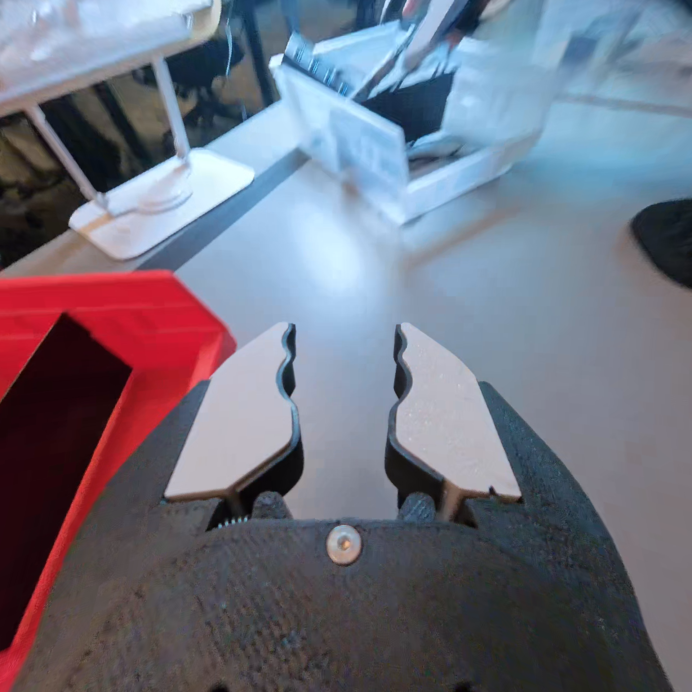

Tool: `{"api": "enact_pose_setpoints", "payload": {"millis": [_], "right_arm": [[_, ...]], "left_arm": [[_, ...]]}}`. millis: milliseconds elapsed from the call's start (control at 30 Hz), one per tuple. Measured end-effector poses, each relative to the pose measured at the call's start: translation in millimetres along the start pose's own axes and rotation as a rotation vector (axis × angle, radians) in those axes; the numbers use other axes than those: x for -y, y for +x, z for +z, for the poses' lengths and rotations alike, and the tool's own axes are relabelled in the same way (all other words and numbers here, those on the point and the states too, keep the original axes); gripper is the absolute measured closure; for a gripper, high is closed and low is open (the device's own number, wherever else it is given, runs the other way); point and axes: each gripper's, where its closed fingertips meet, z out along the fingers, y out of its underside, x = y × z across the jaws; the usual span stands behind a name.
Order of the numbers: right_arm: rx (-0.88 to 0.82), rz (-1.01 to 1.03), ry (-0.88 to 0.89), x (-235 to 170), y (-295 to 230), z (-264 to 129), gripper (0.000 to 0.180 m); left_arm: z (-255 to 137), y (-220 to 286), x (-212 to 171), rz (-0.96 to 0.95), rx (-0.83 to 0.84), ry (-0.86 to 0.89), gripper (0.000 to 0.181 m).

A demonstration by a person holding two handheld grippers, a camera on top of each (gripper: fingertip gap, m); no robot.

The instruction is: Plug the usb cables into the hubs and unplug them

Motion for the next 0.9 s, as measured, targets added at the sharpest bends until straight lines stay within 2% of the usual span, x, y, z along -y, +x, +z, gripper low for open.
{"api": "enact_pose_setpoints", "payload": {"millis": [133, 233, 333, 433, 467, 500, 567, 700, 900], "right_arm": [[0.039, 0.040, 0.171, 32, -15, -43, 0.121], [0.195, -0.019, 0.223, 49, -69, -64, 0.125], [0.407, -0.126, 0.142, 43, -139, -63, 0.124], [0.460, -0.227, -0.009, 23, -180, -39, 0.124], [0.455, -0.251, -0.049, 17, -188, -30, 0.130], [0.448, -0.262, -0.073, 14, -195, -22, 0.144], [0.396, -0.287, -0.066, 16, -201, -16, 0.150], [0.372, -0.336, -0.036, 19, -220, -31, 0.150], [0.332, -0.429, 0.072, 28, -282, -77, 0.149]], "left_arm": [[2, -36, -33, 0.053, 0.170, -0.183, 0.123], [1, -58, -53, 0.108, 0.279, -0.304, 0.120], [1, -76, -75, 0.159, 0.351, -0.444, 0.119], [2, -99, -89, 0.225, 0.460, -0.548, 0.128], [2, -107, -95, 0.253, 0.497, -0.588, 0.130], [1, -116, -101, 0.279, 0.530, -0.632, 0.133], [7, -123, -110, 0.340, 0.533, -0.662, 0.146], [13, -120, -105, 0.457, 0.516, -0.649, 0.148], [44, -49, -83, 0.639, 0.318, -0.523, 0.148]]}}
